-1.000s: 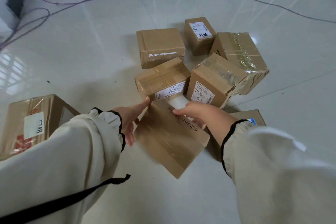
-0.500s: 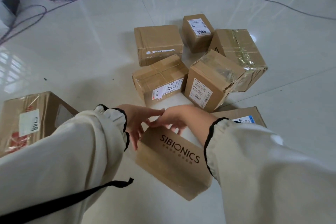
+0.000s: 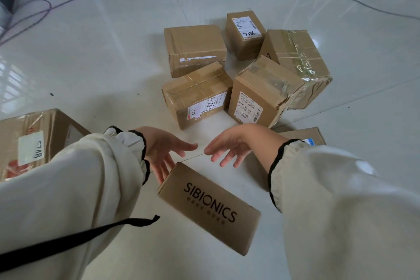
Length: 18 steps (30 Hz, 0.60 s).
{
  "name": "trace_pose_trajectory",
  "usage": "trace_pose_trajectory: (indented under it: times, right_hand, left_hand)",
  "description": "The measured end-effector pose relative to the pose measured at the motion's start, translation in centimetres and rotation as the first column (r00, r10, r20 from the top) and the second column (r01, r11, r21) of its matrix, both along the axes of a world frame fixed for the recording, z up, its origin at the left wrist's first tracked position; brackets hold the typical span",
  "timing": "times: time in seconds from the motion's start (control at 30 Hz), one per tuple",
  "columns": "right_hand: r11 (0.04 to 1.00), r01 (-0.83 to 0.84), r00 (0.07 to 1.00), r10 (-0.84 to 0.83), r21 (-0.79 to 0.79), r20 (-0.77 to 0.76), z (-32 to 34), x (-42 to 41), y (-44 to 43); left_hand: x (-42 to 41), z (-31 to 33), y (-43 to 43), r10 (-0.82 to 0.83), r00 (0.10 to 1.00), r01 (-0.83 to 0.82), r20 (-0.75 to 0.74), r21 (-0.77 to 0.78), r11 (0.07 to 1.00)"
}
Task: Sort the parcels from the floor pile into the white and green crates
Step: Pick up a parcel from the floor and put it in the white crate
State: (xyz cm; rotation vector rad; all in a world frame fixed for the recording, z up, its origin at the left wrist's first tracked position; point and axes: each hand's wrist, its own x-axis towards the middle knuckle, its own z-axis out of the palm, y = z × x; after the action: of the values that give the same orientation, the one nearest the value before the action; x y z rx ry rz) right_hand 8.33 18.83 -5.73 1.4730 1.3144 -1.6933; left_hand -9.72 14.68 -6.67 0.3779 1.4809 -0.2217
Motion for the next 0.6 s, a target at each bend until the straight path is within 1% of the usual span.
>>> trace_pose_trajectory:
  times: [0.1,0.2,0.27,0.33,0.4,0.43,0.5,0.6]
  right_hand:
    - [1.0,0.028,1.0,-0.028,-0.008,0.002,0.1,0.6,-0.1]
    - [0.997,0.05,0.998,-0.048,-0.056,0.038,0.1,1.8,-0.5]
    - [0.988,0.075,0.992,-0.061,-0.135,0.112,-0.3,3.3,-1.2]
    - [0.971,0.081,0.976,-0.031,-0.226,0.217,-0.9,4.7,-2.4]
    - [0.946,0.119,0.949,-0.019,-0.302,0.315,-1.4,5.9,-4.0]
    - [0.93,0.171,0.936,-0.05,-0.325,0.349,-1.5,6.1,-4.8]
    - [0.89,0.27,0.923,-0.131,-0.367,0.361,-1.2,6.2,-6.1]
    - [0.84,0.364,0.919,-0.254,-0.402,0.301,-0.2,5.4,-6.2]
  left_hand:
    - [-0.4,0.2,-0.3,0.002,1.0,-0.001,0.029,-0.009,1.0]
    - [-0.9,0.7,-0.7,-0.047,0.998,0.047,0.043,-0.009,0.999]
    - [-1.3,1.0,-1.0,-0.116,0.993,0.117,0.036,-0.02,0.993]
    - [-1.7,1.0,-1.4,-0.189,0.982,0.19,0.026,-0.041,0.981]
    - [-1.8,0.9,-1.9,-0.214,0.977,0.215,0.018,-0.069,0.974]
    - [-1.9,0.7,-2.1,-0.208,0.978,0.209,0.019,-0.081,0.975]
    - [-1.8,0.4,-2.4,-0.189,0.981,0.192,0.034,-0.093,0.977]
    - [-1.4,0.6,-2.5,-0.135,0.99,0.139,0.043,-0.093,0.986]
